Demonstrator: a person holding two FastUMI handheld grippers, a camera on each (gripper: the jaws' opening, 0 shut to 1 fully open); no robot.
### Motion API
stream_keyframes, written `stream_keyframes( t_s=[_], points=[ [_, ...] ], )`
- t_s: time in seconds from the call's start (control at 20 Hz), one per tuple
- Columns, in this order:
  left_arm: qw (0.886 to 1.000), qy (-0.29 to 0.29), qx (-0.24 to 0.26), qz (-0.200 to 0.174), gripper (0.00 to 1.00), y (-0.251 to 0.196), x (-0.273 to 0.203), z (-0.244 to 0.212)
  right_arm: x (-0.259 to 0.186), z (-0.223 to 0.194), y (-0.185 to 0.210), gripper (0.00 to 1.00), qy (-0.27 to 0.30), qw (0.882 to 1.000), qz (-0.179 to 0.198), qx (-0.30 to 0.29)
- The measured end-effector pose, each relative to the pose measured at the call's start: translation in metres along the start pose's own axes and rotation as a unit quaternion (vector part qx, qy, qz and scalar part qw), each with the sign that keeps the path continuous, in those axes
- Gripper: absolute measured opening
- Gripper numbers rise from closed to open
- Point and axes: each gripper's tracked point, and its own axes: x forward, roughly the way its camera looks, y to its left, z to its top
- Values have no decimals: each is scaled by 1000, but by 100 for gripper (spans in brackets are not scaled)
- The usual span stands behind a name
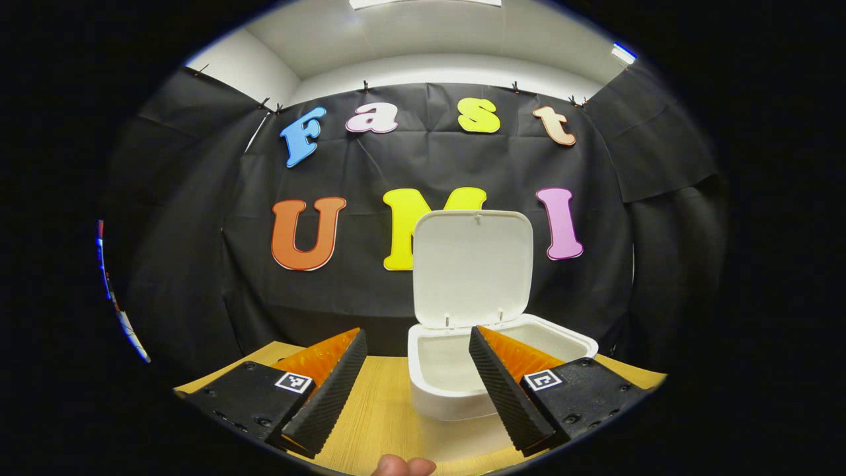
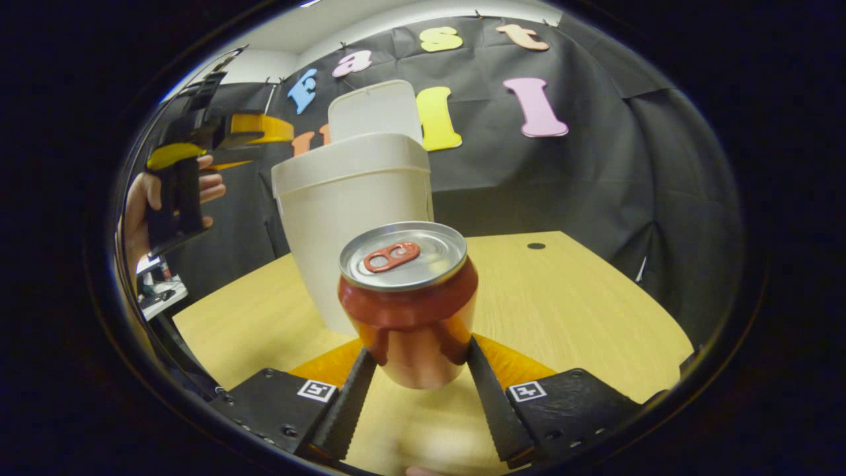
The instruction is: Press the lid of the desktop garbage bin to open it, pick up the crumpled paper on the desktop and throw it into the bin, then pick up the pop can on the desktop and drop it into the bin, and finally close the garbage bin lid.
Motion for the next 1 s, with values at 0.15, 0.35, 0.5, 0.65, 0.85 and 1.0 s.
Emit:
stream_keyframes(
  t_s=[0.15,0.35,0.5,0.65,0.85,1.0],
  points=[
    [1000,-7,6,8,100,14,-15,-1,-3,30,5,79,-21,1000,4,-17],
    [999,-8,7,30,100,41,-42,-11,-10,73,21,79,-47,998,29,-31],
    [999,-2,1,40,100,57,-57,-20,-12,103,35,79,-61,996,50,-38],
    [999,-3,0,50,100,69,-71,-28,-16,130,52,79,-74,994,71,-44],
    [998,-3,24,52,100,84,-86,-48,-22,168,71,79,-88,991,95,-36],
    [999,1,17,49,100,92,-94,-65,-19,192,80,79,-96,990,93,-43]
  ],
)
